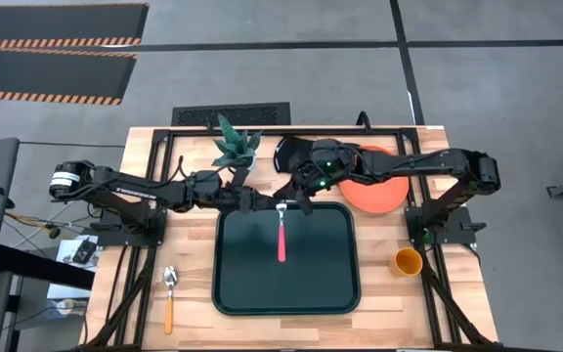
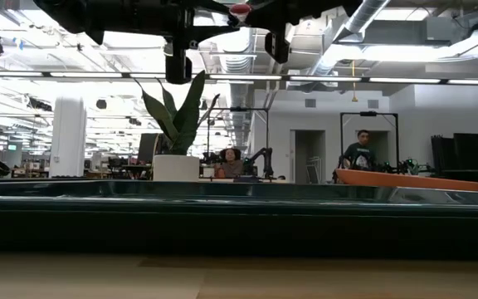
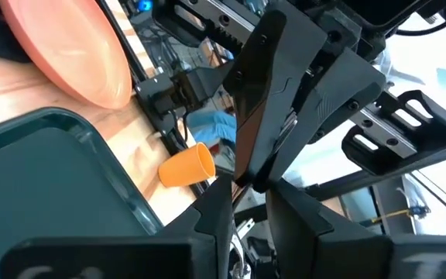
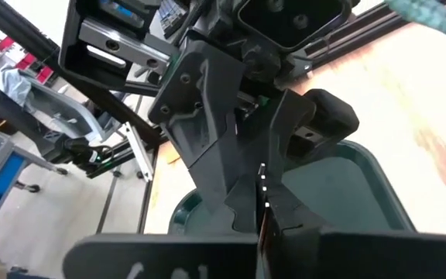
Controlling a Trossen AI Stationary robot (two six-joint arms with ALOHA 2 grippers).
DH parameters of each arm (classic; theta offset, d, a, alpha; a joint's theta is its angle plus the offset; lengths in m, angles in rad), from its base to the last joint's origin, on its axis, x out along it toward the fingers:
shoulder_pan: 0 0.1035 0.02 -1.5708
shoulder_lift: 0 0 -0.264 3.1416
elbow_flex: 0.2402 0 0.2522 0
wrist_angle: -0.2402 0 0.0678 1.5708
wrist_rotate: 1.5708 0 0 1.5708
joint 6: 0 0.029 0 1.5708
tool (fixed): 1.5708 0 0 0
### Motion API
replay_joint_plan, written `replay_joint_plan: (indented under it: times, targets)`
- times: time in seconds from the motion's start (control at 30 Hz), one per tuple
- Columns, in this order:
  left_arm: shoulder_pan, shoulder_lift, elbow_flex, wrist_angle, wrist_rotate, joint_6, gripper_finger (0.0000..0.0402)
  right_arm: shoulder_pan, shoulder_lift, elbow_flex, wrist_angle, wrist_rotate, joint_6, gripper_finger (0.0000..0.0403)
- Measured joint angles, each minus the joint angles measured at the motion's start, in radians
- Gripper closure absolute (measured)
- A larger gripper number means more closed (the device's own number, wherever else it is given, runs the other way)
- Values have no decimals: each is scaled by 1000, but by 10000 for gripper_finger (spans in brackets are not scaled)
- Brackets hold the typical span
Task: Pick and place plate/cup/fork/spoon on tray
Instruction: Put the pink fork on the left side of the black tray
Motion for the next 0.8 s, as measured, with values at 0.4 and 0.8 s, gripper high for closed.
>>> replay_joint_plan:
  times: [0.4, 0.8]
  targets:
    - [0, 1, 0, 5, -18, -4, 336, -6, -1, 0, 19, 20, 3, 399]
    - [-12, 5, 0, 51, -17, -16, 336, -32, -14, 4, 99, -2, 29, 400]
